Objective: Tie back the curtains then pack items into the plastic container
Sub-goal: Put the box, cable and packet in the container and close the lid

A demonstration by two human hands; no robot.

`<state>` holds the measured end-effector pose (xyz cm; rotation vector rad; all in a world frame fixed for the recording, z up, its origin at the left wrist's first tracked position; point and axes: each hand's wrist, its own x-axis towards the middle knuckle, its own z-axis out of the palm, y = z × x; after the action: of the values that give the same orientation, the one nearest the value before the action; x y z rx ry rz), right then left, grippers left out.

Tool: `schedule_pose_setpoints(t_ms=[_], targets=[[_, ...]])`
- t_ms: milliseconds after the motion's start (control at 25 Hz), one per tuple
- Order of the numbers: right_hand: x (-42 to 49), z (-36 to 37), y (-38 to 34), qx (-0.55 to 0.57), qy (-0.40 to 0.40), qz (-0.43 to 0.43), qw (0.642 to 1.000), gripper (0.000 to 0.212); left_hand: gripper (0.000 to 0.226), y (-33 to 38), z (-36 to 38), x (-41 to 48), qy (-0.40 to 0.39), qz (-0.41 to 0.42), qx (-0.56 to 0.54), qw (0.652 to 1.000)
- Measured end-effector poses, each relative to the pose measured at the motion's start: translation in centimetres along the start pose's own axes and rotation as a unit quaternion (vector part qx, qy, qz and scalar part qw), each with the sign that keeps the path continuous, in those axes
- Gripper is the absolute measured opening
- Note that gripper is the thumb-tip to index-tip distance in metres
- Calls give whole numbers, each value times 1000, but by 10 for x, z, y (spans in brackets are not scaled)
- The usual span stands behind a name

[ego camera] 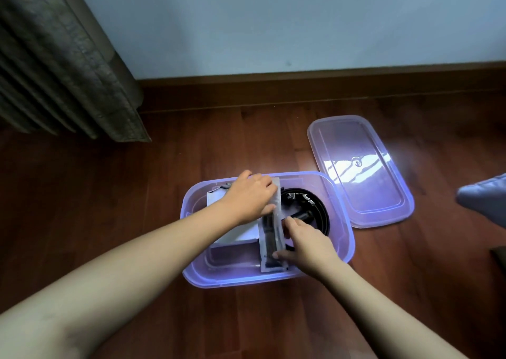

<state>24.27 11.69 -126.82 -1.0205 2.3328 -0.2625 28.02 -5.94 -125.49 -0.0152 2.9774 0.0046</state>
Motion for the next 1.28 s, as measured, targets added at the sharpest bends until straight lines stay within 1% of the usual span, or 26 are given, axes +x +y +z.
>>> schedule_pose_setpoints(t_ms=[40, 80, 120, 160, 200, 280, 360, 400, 440, 520, 600, 760, 880, 1000, 1080, 1160, 1200, 1240, 1280], targets=[[0, 0, 1, -62, 24, 3, 998, 64, 41, 0, 1, 1, 15, 2, 0, 1000], [2, -1, 4, -89, 44, 8, 995, 80, 41, 0, 2, 2, 27, 3, -4, 1000], [2, -1, 5, -103, 67, -1, 992, 95, 40, 0, 3, 2, 33, 6, -8, 999], [2, -2, 5, -126, 85, -32, 988, 106, 38, 1, 3, 2, 35, 9, -7, 999], [4, -1, 7, -158, 97, -61, 981, 114, 36, 2, 3, 3, 35, 11, -2, 999], [5, -1, 5, -192, 99, -86, 973, 119, 34, 5, -1, 5, 22, 10, 10, 1000], [7, -3, 1, -190, 58, -95, 975, 113, 34, 7, -8, 8, -7, 0, 7, 1000], [7, -2, 1, -185, 39, -103, 977, 106, 33, 8, -12, 10, -19, -12, -1, 1000], [7, -2, 1, -189, 1, -95, 977, 99, 32, 9, -15, 11, -28, -27, -7, 999], [7, -5, 1, -199, -31, -84, 976, 93, 31, 11, -17, 12, -39, -47, -5, 998], [8, -4, 2, -195, -30, -85, 977, 92, 30, 13, -14, 11, -52, -44, 7, 998], [8, -4, 3, -206, -37, -89, 974, 92, 30, 8, -5, 14, -112, -23, 15, 993], [11, -2, 6, -202, -34, -98, 974, 92, 27, 8, 2, 19, -142, -32, 8, 989], [12, 0, 10, -183, -37, -106, 977, 94, 25, 11, 2, 21, -132, -32, 1, 991], [12, -3, 14, -131, -42, -133, 982, 98, 24, 4, -1, 22, -106, -22, 4, 994], [13, -10, 16, -40, -16, -155, 987, 94, 26, -4, -1, 19, -77, -28, -29, 996], [13, -13, 18, 8, 30, -155, 987, 88, 28, -8, 1, 18, -72, -29, -51, 996], [15, -16, 19, 40, 109, -145, 983, 75, 31, -11, 2, 16, -70, -22, -82, 994], [17, -19, 22, 56, 218, -113, 968, 57, 33, -13, 2, 13, -69, -9, -118, 991]])
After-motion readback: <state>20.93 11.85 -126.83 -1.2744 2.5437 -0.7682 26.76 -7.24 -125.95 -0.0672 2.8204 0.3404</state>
